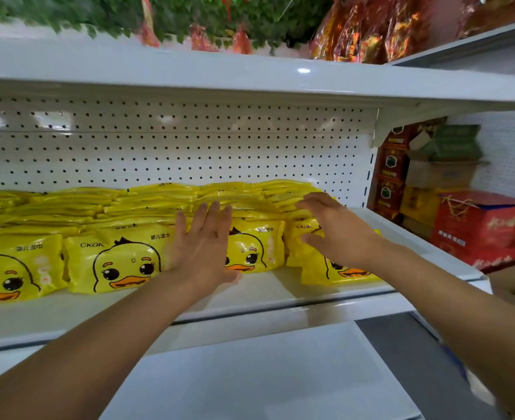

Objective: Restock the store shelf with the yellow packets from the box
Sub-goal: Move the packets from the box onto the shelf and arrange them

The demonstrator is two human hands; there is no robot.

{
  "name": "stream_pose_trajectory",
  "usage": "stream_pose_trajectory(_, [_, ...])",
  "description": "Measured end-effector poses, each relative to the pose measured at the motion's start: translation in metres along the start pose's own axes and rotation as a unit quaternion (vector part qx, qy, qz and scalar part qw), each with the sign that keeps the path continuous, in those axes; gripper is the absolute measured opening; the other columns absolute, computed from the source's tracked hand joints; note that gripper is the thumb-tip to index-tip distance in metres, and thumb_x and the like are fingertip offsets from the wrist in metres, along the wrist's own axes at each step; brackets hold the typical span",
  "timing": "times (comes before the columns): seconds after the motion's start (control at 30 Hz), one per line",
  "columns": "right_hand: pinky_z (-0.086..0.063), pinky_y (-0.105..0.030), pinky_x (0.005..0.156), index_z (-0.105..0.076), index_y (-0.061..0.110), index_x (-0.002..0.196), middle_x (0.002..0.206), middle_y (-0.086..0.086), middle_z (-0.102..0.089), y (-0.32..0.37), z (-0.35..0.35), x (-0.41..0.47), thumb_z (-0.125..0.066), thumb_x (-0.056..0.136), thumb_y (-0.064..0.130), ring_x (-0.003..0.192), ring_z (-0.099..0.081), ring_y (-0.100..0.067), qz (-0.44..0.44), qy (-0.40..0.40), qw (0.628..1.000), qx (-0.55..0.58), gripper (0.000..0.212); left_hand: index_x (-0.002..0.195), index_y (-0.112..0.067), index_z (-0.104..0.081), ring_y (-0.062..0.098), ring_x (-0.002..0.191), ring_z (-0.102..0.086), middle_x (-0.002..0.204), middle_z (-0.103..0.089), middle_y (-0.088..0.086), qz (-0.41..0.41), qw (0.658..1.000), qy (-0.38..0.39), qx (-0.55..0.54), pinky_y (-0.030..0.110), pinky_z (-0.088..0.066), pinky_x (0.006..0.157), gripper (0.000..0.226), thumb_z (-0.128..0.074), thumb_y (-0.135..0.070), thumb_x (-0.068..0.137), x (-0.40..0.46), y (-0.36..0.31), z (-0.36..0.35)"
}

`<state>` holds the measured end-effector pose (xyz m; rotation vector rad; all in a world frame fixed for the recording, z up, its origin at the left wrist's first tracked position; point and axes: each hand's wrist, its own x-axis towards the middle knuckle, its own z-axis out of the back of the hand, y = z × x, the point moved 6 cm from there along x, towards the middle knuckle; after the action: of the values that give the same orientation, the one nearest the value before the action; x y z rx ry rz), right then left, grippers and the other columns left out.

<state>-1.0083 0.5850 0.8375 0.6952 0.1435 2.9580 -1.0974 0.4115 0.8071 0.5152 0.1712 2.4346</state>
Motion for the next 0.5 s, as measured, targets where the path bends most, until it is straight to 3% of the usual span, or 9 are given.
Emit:
stream_pose_trajectory(0.1, [-0.034,-0.031,0.106,-0.041,0.016,0.137,0.143,-0.005,-0.035,-0.039,0.017,-0.014,-0.058,0.09,0.02,0.13,-0.04,-0.021,-0.023,0.007,0.999,0.027,0.05,0.149,-0.019,0.009,0.024,0.146,0.007,0.158,0.012,0.003,-0.029,0.998,-0.038,-0.041,0.05,-0.001,0.115,0.101,-0.049,-0.067,0.081,-0.01,-0.032,0.015])
stream_pose_trajectory(0.2, [-0.031,-0.023,0.099,-0.039,0.016,0.138,0.143,-0.007,-0.035,-0.071,0.023,-0.02,-0.061,0.088,0.023,0.13,-0.039,-0.021,-0.041,0.042,0.998,0.035,0.055,0.15,-0.022,0.004,0.021,0.146,0.003,0.158,0.006,0.0,-0.054,0.995,-0.038,-0.074,0.048,0.0,0.115,0.092,-0.044,-0.066,0.085,-0.012,-0.071,0.024])
stream_pose_trajectory(0.33, [-0.034,-0.025,0.096,-0.03,0.018,0.142,0.146,-0.011,-0.03,-0.109,0.021,-0.016,-0.057,0.091,0.026,0.128,-0.04,-0.026,-0.052,0.095,0.993,0.046,0.059,0.15,-0.024,-0.006,0.017,0.145,-0.004,0.158,-0.006,-0.003,-0.061,0.989,-0.028,-0.129,0.044,-0.004,0.116,0.082,-0.044,-0.061,0.087,-0.004,-0.122,0.028])
stream_pose_trajectory(0.43, [-0.038,-0.027,0.087,-0.03,0.017,0.141,0.143,-0.015,-0.036,-0.134,0.011,-0.007,-0.048,0.096,0.027,0.116,-0.049,-0.029,-0.072,0.129,0.987,0.068,0.05,0.149,-0.026,-0.012,0.015,0.143,-0.012,0.156,-0.016,-0.004,-0.055,0.986,-0.023,-0.155,0.041,-0.009,0.114,0.081,-0.05,-0.06,0.085,0.006,-0.152,0.029])
stream_pose_trajectory(0.5, [-0.037,-0.024,0.075,-0.033,0.016,0.14,0.138,-0.014,-0.045,-0.143,0.003,-0.003,-0.042,0.098,0.027,0.097,-0.053,-0.024,-0.079,0.147,0.982,0.089,0.044,0.148,-0.027,-0.013,0.015,0.143,-0.012,0.156,-0.018,-0.005,-0.048,0.986,-0.004,-0.163,0.043,-0.008,0.114,0.086,-0.056,-0.06,0.081,0.013,-0.164,0.026])
